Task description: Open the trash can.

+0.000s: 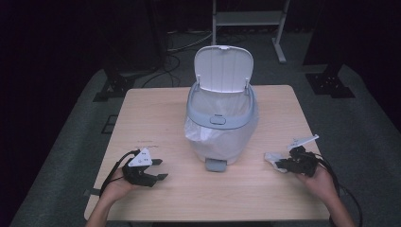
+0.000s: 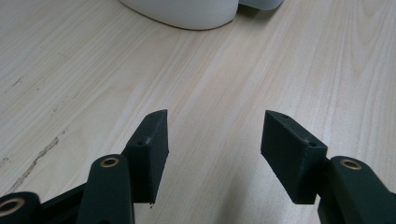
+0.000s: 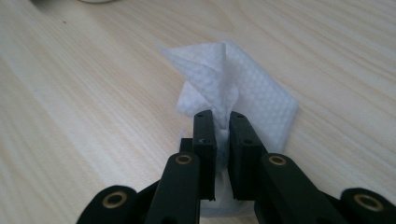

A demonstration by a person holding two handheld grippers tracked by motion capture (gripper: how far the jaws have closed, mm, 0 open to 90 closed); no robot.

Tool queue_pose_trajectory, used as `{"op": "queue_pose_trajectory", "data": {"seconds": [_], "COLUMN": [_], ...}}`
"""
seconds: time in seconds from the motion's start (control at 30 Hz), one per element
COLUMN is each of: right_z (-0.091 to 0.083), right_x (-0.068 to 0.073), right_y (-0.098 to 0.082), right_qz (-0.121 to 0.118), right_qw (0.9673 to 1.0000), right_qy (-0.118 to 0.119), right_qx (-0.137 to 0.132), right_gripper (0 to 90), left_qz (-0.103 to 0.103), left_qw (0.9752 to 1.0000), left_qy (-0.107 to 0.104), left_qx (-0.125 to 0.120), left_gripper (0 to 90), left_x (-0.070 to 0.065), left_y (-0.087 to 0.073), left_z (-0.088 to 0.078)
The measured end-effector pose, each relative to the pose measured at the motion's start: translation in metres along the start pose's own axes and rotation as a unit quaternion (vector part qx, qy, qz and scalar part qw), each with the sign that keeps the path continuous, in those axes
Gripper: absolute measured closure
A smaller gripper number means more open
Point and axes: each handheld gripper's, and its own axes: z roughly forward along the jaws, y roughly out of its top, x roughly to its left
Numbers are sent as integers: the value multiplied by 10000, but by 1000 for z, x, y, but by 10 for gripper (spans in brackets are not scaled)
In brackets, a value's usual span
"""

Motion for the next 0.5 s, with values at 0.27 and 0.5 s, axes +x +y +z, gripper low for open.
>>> {"op": "queue_pose_trajectory", "data": {"seconds": [0.27, 0.5], "right_z": [-15, -29], "right_x": [4, 7], "right_y": [8, 15], "right_qz": [56, 9], "right_qw": [9995, 9990], "right_qy": [267, 363], "right_qx": [-135, -272], "right_gripper": [830, 831], "left_qz": [-76, -102], "left_qw": [9999, 9998], "left_qy": [59, 141], "left_qx": [-30, -38], "left_gripper": [379, 354], "left_x": [1, 1], "left_y": [-4, -6], "left_z": [1, 2]}}
